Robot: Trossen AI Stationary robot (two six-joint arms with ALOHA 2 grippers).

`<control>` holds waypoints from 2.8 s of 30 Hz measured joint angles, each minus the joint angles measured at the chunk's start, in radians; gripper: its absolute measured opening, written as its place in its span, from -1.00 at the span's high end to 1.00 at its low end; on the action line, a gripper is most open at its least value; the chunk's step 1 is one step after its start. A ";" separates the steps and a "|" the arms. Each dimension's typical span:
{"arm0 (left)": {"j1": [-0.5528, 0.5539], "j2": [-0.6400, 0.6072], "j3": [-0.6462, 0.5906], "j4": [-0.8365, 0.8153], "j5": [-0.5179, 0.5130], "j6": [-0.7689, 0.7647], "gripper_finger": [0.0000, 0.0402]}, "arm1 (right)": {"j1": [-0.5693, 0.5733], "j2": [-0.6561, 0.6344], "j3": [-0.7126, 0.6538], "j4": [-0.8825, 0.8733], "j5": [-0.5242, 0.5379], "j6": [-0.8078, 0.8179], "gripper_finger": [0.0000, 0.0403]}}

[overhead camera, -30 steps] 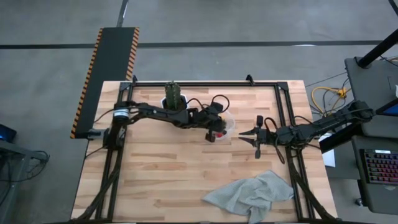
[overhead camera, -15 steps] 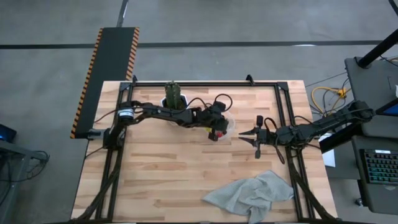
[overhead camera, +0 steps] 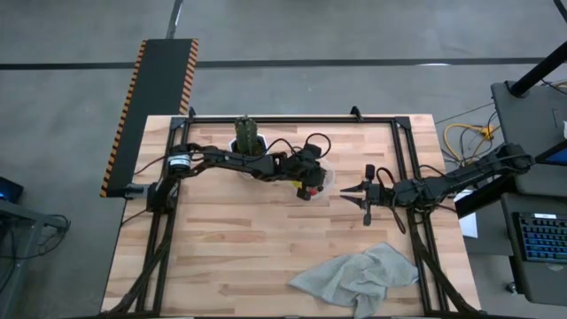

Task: Pick and placing Produce into tupperware
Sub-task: Return to Home Position

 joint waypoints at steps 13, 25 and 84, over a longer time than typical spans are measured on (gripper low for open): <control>-0.080 -0.219 -0.018 -0.003 0.120 -0.125 0.37 | 0.000 0.000 0.000 0.003 0.008 -0.023 0.69; -0.277 -0.778 -0.422 0.004 0.230 -0.381 0.37 | 0.000 -0.002 0.000 0.010 0.008 0.017 0.69; -0.184 -2.048 -1.448 -0.007 -0.082 -0.599 0.97 | -0.002 0.000 0.073 0.002 0.038 0.011 0.69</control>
